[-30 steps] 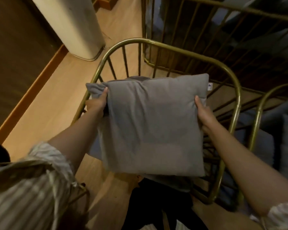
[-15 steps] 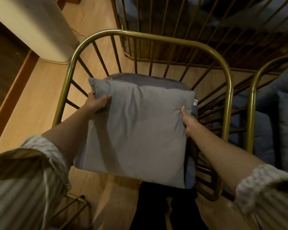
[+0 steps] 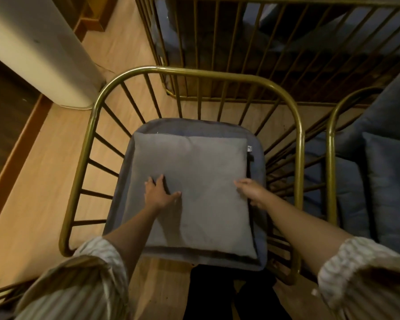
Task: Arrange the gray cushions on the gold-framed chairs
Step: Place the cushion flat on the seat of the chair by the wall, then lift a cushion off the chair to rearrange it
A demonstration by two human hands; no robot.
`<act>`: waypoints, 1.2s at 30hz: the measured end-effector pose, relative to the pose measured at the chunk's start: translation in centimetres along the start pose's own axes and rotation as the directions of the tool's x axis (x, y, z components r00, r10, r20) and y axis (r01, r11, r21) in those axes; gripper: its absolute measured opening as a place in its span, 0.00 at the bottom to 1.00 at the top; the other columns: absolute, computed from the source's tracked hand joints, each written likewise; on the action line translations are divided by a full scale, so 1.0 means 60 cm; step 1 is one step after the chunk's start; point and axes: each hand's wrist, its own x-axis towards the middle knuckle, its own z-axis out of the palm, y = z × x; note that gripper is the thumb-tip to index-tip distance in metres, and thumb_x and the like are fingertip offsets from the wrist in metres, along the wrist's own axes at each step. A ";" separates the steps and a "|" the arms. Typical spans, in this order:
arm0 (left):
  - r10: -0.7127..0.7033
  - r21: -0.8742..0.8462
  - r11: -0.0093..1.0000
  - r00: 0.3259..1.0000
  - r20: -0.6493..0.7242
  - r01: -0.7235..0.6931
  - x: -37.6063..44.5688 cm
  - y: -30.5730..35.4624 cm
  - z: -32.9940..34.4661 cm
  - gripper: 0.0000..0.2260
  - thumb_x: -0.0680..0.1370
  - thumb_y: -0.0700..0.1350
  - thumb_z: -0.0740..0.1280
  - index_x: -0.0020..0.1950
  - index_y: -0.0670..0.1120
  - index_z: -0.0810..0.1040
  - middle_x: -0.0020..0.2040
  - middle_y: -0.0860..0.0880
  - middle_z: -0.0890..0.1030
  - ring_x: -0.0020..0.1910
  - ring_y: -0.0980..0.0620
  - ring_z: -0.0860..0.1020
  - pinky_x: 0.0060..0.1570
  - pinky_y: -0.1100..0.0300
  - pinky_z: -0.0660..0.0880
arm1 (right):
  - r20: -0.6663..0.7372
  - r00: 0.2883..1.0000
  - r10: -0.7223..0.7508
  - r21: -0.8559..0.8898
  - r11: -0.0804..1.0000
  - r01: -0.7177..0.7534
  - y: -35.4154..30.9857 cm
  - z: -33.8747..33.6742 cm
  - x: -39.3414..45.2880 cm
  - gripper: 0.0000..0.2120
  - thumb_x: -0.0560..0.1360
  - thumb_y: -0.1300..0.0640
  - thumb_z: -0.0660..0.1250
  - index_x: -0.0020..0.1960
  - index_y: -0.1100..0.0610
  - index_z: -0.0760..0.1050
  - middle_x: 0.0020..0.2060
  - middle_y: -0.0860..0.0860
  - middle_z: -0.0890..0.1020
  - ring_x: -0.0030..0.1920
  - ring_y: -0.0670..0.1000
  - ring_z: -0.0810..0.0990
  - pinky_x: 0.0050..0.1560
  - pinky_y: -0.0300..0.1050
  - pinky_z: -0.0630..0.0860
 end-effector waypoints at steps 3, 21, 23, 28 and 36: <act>0.065 0.057 0.996 0.997 0.032 -0.066 -0.039 0.038 0.017 0.43 0.72 0.59 0.73 0.79 0.46 0.55 0.81 0.38 0.49 0.80 0.38 0.48 0.77 0.42 0.54 | 0.146 0.984 0.105 -0.085 0.992 -0.093 0.019 -0.033 -0.043 0.23 0.80 0.45 0.61 0.70 0.57 0.71 0.63 0.53 0.77 0.56 0.54 0.73 0.56 0.47 0.69; 0.368 -0.117 0.930 0.877 0.308 -0.349 -0.311 0.469 0.248 0.32 0.79 0.47 0.67 0.78 0.41 0.57 0.76 0.40 0.63 0.74 0.39 0.64 0.72 0.47 0.66 | -0.522 0.796 -0.306 -0.075 0.946 0.315 0.211 -0.449 -0.230 0.13 0.77 0.62 0.68 0.60 0.66 0.78 0.51 0.61 0.83 0.50 0.53 0.80 0.51 0.41 0.73; 0.408 -0.113 0.913 0.864 0.295 -0.393 -0.335 0.535 0.279 0.30 0.78 0.47 0.69 0.75 0.41 0.62 0.73 0.40 0.69 0.71 0.40 0.69 0.69 0.49 0.69 | -0.606 0.749 -0.268 -0.063 0.955 0.291 0.255 -0.535 -0.246 0.14 0.77 0.62 0.68 0.60 0.67 0.78 0.53 0.62 0.83 0.50 0.53 0.80 0.52 0.43 0.73; 0.426 -0.208 0.903 0.848 0.315 -0.376 -0.380 0.676 0.396 0.32 0.73 0.50 0.72 0.71 0.38 0.66 0.68 0.39 0.75 0.68 0.39 0.73 0.67 0.48 0.71 | -0.752 0.647 -0.128 -0.059 0.990 0.128 0.391 -0.748 -0.278 0.16 0.77 0.55 0.68 0.61 0.63 0.77 0.56 0.62 0.82 0.58 0.62 0.80 0.61 0.57 0.75; 0.277 -0.387 0.904 0.937 0.214 -0.179 -0.411 0.794 0.518 0.31 0.76 0.58 0.68 0.71 0.40 0.69 0.69 0.39 0.75 0.67 0.36 0.74 0.66 0.43 0.72 | -0.638 0.766 0.074 -0.043 0.990 -0.131 0.533 -0.936 -0.285 0.34 0.75 0.37 0.65 0.72 0.59 0.69 0.68 0.58 0.75 0.67 0.60 0.74 0.64 0.53 0.71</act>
